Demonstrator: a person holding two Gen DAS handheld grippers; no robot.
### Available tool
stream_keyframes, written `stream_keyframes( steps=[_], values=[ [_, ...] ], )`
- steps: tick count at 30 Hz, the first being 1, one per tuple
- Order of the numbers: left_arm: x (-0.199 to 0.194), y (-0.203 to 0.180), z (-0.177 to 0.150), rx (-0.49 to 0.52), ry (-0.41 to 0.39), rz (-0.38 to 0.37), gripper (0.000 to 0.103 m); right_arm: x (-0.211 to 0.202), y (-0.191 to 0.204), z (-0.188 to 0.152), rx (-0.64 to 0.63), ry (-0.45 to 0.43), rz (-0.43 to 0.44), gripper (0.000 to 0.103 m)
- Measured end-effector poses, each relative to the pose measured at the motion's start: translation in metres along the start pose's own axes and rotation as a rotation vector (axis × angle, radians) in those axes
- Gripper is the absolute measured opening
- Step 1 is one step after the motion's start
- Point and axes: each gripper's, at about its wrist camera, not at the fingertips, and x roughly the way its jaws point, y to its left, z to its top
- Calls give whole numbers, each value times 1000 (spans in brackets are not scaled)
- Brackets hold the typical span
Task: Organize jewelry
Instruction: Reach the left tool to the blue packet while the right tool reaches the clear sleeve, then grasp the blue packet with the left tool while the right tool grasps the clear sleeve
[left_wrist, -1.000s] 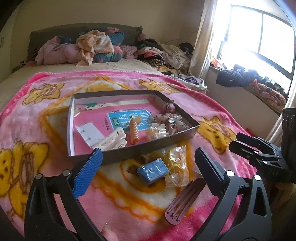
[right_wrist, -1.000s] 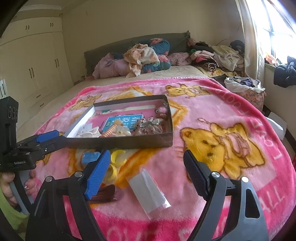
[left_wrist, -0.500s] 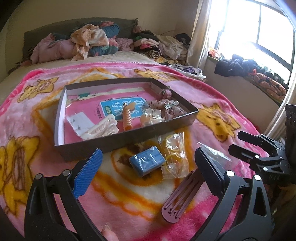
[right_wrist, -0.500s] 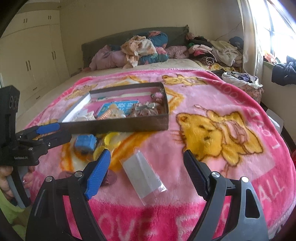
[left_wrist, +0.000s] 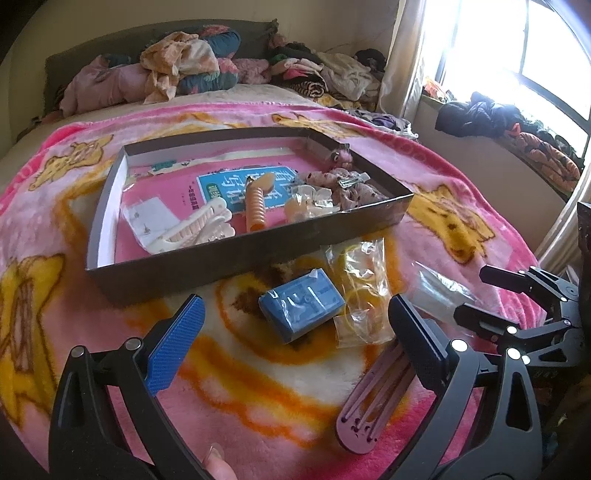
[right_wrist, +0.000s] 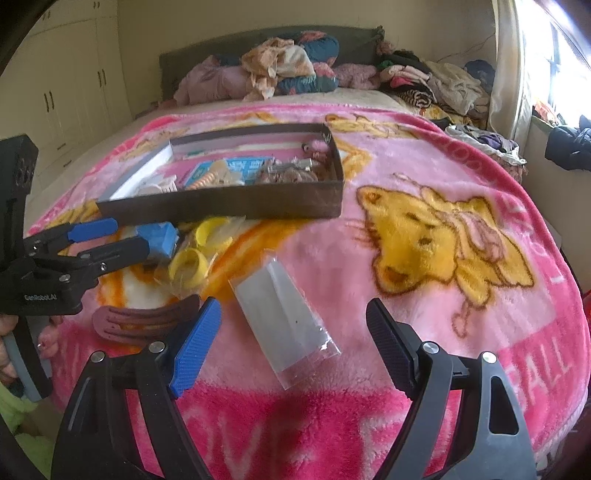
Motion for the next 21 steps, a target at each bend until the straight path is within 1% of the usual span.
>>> stream_keyframes(
  steps=[3,5,8,11,14,16,18,21],
  values=[
    [4,0,-1,-2,8,-1,85,7,1,-1,-10,32,-7,78],
    [7,0,0,-5,14,1,84,13,3,-1,-17,53,-14,78],
    [12,2,0,-14,25,2,78,21,5,-1,-30,84,-33,78],
    [17,2,1,-21,35,2,75,30,6,-1,-43,104,-67,73],
    [20,3,2,-28,38,3,70,35,6,-1,-45,105,-84,63],
    [22,3,2,-29,41,5,66,35,3,0,-32,99,-95,51],
    [24,1,2,-25,45,9,60,35,-4,1,-2,91,-96,43],
    [24,1,1,-25,50,5,51,32,-14,2,42,78,-85,37]
  ],
)
